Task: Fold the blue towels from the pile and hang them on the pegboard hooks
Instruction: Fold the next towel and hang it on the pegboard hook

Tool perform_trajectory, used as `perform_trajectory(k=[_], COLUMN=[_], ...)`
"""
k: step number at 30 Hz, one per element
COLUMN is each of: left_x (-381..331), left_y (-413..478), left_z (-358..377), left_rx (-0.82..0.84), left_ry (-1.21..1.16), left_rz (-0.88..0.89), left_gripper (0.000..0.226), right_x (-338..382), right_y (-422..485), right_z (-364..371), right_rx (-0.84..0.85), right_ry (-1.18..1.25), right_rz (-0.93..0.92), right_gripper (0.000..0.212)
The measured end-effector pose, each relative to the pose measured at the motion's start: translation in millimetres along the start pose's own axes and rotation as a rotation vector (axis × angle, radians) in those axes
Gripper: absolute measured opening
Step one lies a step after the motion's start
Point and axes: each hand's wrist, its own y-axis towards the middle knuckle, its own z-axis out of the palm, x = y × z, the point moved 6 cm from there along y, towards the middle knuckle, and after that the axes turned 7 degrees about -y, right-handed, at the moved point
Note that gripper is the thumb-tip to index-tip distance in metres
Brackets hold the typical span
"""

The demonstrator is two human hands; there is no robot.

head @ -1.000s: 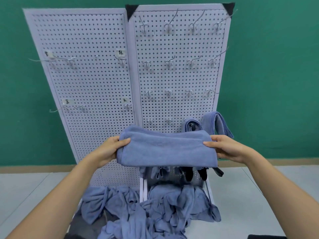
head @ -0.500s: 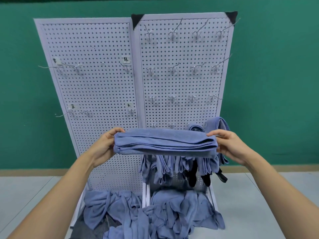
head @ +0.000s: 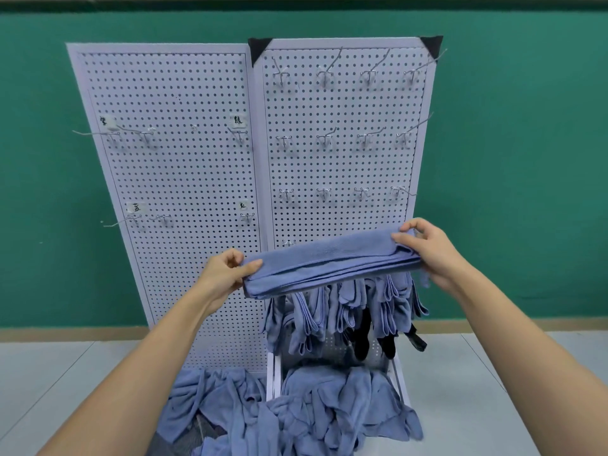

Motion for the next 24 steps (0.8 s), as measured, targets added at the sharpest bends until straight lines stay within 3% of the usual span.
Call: perform_trajectory(k=[6,11,17,21,24], left_x=[35,26,23,37,40], left_y=[-2,-20,-48,-52,-47], left_z=[13,62,139,150,141], left_rx=[-0.009,0.002,0.119,0.054,-0.104], left_ry=[0.257,0.260,0.136,0.234,0.403], left_rz=[-0.172,0.026,0.143,0.220,0.326], left_gripper=[0.024,0.010,0.049,0.085,0.075], right_x=[48,63,59,58,55], right_y=[0,0,-2,-2,-4], right_z=[12,47,65,67,65], right_rx=[0.069,0.140,0.071,0.063,0.047], right_ry=[0.141,0.049,0.073,0.205,0.325], right_rz=[0.029,0.040,0.038,0.063,0.095], right_gripper=[0.017,0.011,0.011,0.004,0.002])
